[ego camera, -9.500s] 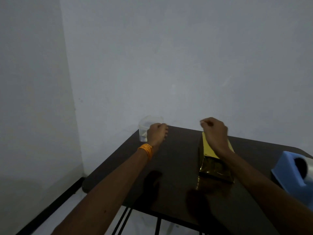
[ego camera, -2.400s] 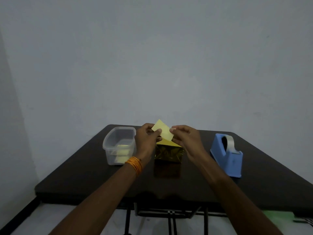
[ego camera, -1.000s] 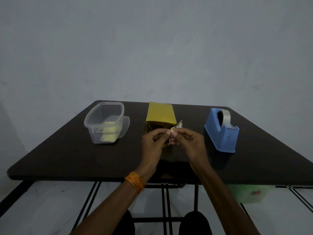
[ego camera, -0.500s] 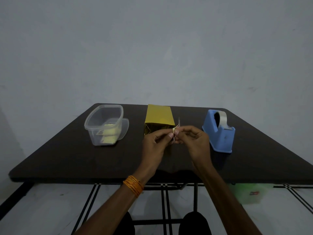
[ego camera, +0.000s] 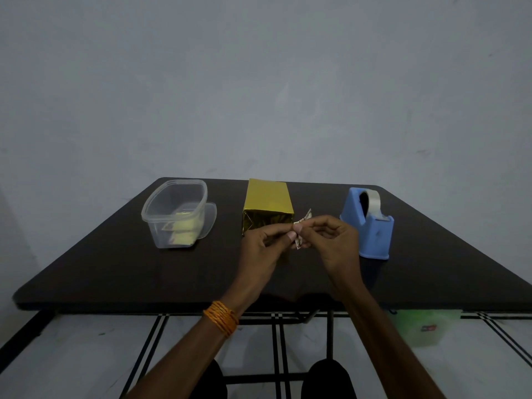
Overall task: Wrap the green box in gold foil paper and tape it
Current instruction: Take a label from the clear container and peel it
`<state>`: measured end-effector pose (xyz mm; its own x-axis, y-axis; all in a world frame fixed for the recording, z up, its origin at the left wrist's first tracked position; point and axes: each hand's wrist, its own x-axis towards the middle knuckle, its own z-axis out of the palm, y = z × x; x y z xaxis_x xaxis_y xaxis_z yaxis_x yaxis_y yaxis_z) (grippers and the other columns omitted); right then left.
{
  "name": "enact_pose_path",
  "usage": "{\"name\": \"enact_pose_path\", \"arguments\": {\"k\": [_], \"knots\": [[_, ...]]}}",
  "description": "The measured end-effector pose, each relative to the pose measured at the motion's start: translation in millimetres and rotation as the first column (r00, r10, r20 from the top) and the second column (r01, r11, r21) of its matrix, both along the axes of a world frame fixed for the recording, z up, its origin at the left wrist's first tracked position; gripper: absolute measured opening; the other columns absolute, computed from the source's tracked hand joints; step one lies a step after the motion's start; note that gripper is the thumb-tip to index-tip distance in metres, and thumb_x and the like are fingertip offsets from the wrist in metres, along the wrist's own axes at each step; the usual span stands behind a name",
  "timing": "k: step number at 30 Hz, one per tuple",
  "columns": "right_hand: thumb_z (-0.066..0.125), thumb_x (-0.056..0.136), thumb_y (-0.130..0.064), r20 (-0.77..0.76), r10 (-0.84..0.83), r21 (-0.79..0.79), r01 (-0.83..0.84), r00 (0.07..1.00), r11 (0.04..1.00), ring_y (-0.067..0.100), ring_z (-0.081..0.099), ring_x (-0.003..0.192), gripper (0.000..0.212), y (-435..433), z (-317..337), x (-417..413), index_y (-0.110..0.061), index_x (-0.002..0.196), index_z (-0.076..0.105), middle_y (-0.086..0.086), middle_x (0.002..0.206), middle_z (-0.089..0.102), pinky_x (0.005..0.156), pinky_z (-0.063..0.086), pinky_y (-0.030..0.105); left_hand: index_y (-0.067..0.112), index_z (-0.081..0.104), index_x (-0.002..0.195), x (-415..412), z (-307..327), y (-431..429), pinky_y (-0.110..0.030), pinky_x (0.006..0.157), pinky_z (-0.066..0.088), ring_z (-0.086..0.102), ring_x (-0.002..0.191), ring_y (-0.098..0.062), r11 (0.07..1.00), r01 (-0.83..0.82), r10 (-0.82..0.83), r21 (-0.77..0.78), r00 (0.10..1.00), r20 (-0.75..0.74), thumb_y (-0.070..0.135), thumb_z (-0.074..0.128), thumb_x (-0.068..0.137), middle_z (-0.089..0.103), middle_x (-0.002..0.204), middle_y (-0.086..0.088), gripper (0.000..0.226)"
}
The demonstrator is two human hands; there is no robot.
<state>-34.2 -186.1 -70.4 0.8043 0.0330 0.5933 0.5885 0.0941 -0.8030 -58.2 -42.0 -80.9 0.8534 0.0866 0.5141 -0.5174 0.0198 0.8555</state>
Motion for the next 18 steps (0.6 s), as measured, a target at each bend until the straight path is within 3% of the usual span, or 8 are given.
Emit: {"name": "enact_pose_path", "arguments": {"k": [10,18], "knots": [[0.068,0.089,-0.003,-0.013,0.11,-0.078,-0.11,0.994,0.991,0.029,0.069,0.076,0.005,-5.3,-0.6,0.8,0.0,0.092,0.071,0.015,0.085,0.074,0.067,0.059,0.028,0.001,0.073,0.108,-7.2,0.7,3.1,-0.03,0.081,0.059,0.071,0.099,-0.021,0.999,0.043,-0.044,-0.03,0.998,-0.032,0.001,0.062,0.092,0.075,0.103,-0.008,0.02],[0.064,0.091,-0.001,-0.057,0.142,-0.073,-0.146,0.988,0.987,0.029,0.068,0.078,0.006,-6.0,-1.1,-1.9,0.002,0.092,0.069,0.02,0.087,0.071,0.068,0.059,0.029,0.009,0.073,0.11,-9.7,-1.3,2.3,-0.035,0.082,0.059,0.071,0.099,-0.021,1.0,0.019,-0.02,-0.022,0.998,-0.057,0.005,0.065,0.091,0.075,0.103,-0.006,0.021]]}}
